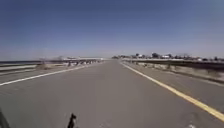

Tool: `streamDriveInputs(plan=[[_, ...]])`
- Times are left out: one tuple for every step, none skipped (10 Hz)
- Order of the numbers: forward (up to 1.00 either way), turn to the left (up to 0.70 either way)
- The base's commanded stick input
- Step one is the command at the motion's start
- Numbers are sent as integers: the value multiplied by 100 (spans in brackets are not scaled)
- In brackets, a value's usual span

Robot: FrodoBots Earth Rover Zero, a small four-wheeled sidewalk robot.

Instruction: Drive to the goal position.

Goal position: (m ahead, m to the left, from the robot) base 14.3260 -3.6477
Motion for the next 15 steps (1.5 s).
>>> streamDriveInputs(plan=[[100,0],[100,0],[100,0],[100,0],[100,0],[100,0],[100,0],[100,0],[100,0],[100,0],[100,0],[100,0],[100,0],[100,0],[100,0]])
